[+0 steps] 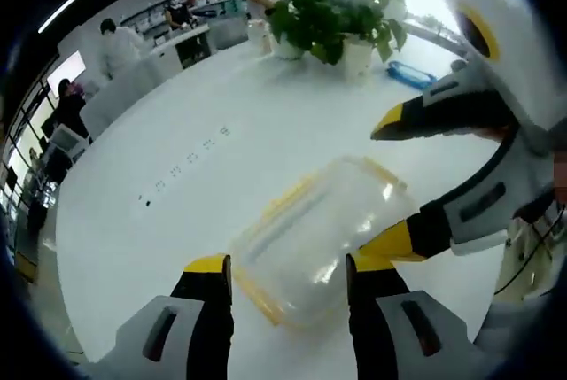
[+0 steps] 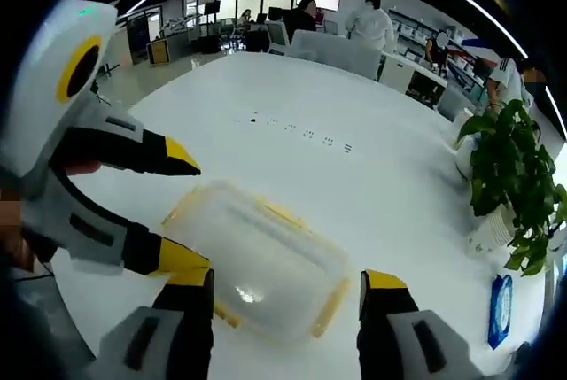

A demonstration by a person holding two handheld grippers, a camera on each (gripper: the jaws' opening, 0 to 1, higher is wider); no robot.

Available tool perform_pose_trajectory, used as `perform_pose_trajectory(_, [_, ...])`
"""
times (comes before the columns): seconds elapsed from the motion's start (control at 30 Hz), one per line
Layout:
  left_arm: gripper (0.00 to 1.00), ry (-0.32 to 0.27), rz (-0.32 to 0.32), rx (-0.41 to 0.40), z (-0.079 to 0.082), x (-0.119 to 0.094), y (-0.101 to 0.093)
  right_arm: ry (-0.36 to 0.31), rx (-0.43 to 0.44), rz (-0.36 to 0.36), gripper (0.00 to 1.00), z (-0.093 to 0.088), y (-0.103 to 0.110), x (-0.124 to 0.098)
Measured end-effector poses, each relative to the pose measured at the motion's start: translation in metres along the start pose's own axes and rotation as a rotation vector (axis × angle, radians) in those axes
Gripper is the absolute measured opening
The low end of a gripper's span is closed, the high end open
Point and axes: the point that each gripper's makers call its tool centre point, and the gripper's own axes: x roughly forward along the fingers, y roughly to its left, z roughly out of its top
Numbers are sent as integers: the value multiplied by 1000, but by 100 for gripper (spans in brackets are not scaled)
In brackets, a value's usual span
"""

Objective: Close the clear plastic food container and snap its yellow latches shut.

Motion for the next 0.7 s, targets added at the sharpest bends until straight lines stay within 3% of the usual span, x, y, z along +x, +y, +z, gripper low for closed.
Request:
perform_pose_trajectory(0.37, [51, -111, -45, -245, 0, -6, 5, -146, 228, 49, 68, 1, -4, -3])
perform_pose_trajectory(0.5, [52, -152, -43, -297, 1, -4, 7, -184, 330, 54, 69, 0, -9, -3])
perform_pose_trajectory(0.57, [52, -144, -41, -327, -2, -2, 7, -216, 393, 75, 68, 0, -8, -5])
perform_pose_trajectory(0.6, [52, -149, -42, -383, -4, -1, 6, -246, 421, 99, 68, 2, -6, -5])
perform_pose_trajectory(0.67, [51, -186, -64, -439, -2, -3, 3, -243, 436, 96, 68, -2, -5, -5])
perform_pose_trajectory(0.7, [51, -186, -57, -430, -3, -3, 5, -248, 437, 94, 68, -2, -5, -5])
